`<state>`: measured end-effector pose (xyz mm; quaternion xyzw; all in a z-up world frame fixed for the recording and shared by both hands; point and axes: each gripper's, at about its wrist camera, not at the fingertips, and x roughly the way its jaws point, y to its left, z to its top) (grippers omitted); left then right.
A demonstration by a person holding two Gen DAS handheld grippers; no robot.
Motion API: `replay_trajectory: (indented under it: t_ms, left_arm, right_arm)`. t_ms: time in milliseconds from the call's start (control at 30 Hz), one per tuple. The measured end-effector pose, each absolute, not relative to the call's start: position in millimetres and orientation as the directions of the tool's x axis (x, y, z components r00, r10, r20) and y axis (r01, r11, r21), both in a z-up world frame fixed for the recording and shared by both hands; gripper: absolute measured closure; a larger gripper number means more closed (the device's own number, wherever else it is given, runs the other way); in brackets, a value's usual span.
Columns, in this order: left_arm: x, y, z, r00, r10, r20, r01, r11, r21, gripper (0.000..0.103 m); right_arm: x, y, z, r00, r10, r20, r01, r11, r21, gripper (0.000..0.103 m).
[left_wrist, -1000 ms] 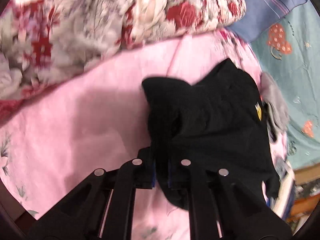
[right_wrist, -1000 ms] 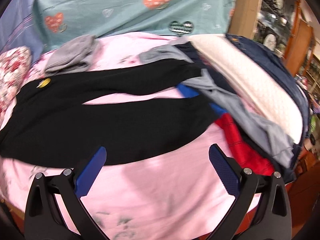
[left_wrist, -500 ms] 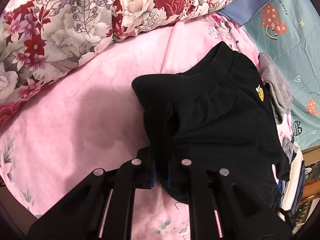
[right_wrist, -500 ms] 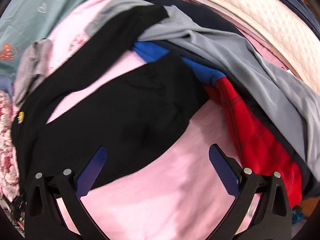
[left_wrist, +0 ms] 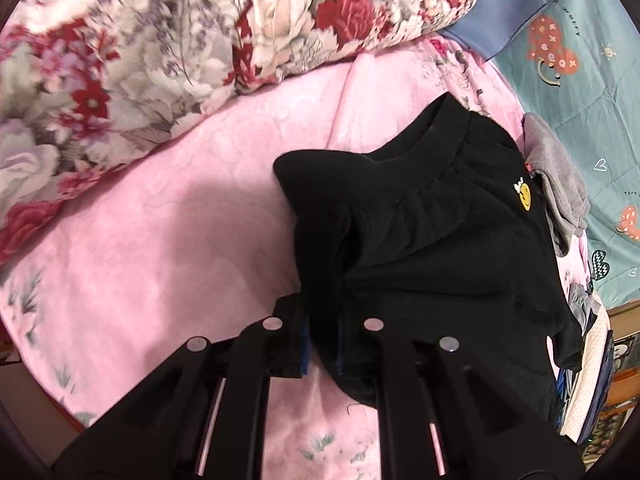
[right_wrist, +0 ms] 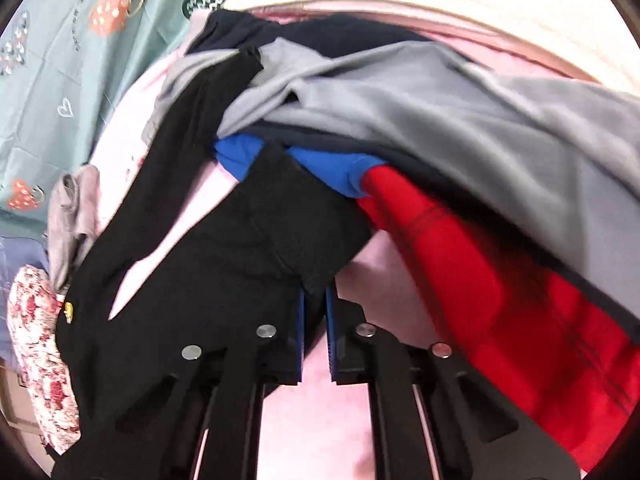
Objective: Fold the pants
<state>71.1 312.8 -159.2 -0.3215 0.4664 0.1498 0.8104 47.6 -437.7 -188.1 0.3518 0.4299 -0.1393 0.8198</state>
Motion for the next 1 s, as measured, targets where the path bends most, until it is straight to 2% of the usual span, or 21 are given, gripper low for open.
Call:
replay_trajectory:
  t_ms: [233,367,433,467,500,567,633,700,733,767,800,867,933,1000]
  left_arm:
    - [37.4,322.5,-136.1,0.553,-0.062,-0.831,-0.535,0.738,-0.412,0.093]
    - [34.4,320.4,-140.5,0.517,-0.069,-0.853,-0.501,0.784,-0.367,0.092]
    - [39.7,315.1,-155.7,0.439,-0.063,-0.896,-0.498,0.813,-0.301,0.081]
    - [38.6,313.1,-158.1,0.429,-0.060,-0.901,-0.494,0.820,-0.290,0.080]
    - [35.8,312.3,-155.8,0.434,-0.048,-0.900,-0.491,0.825,-0.280,0.075]
    - [26.3,312.2,-145.8,0.431,0.008,-0.902,-0.496,0.837,-0.230,0.059]
    - [11.4,316.2,-128.0,0.439,0.067,-0.896,-0.512,0.838,-0.188,0.024]
    - [0.5,321.0,-105.1,0.489,0.091,-0.868,-0.515,0.832,-0.203,0.023]
    - [0.3,321.1,-95.0,0.507,0.102,-0.856,-0.509,0.837,-0.201,0.023]
    - [6.1,316.8,-82.2,0.528,0.107,-0.843,-0.488,0.850,-0.198,0.023]
    - [13.4,310.3,-76.6,0.543,0.099,-0.834,-0.462,0.864,-0.199,0.023]
    - [40.7,298.4,-66.8,0.560,0.045,-0.827,-0.388,0.896,-0.214,0.022]
    - [84.6,283.3,-68.9,0.551,-0.073,-0.831,-0.293,0.916,-0.275,0.021]
    - [125.7,268.1,-79.4,0.519,-0.118,-0.847,-0.245,0.928,-0.280,0.021]
  right_arm:
    - [14.5,-426.6,-143.4,0.637,0.043,-0.769,0.487,0.751,0.445,0.094]
    - [3.4,-434.6,-153.0,0.608,0.028,-0.793,0.516,0.745,0.423,0.094]
    - [-0.4,-436.2,-172.0,0.558,0.036,-0.829,0.544,0.739,0.397,0.094]
    - [-2.4,-434.1,-179.9,0.521,0.036,-0.853,0.557,0.742,0.372,0.092]
    - [-0.3,-432.5,-186.7,0.481,0.032,-0.876,0.570,0.748,0.340,0.086]
    - [-5.5,-429.6,-186.3,0.447,0.003,-0.894,0.582,0.759,0.294,0.074]
    - [-11.7,-425.6,-170.0,0.433,-0.069,-0.899,0.586,0.779,0.223,0.060]
    - [-15.7,-420.6,-146.1,0.447,-0.162,-0.880,0.588,0.794,0.153,0.053]
    - [-13.5,-416.7,-127.7,0.475,-0.211,-0.854,0.582,0.803,0.125,0.047]
    - [-8.5,-413.9,-115.2,0.509,-0.217,-0.833,0.563,0.816,0.132,0.043]
    - [-0.8,-411.5,-102.6,0.550,-0.196,-0.812,0.530,0.833,0.158,0.040]
    - [33.9,-406.8,-86.8,0.619,-0.075,-0.782,0.424,0.870,0.252,0.040]
    - [91.4,-406.8,-88.3,0.636,0.068,-0.769,0.334,0.874,0.354,0.040]
    - [141.9,-408.9,-102.7,0.613,0.139,-0.777,0.298,0.871,0.391,0.040]
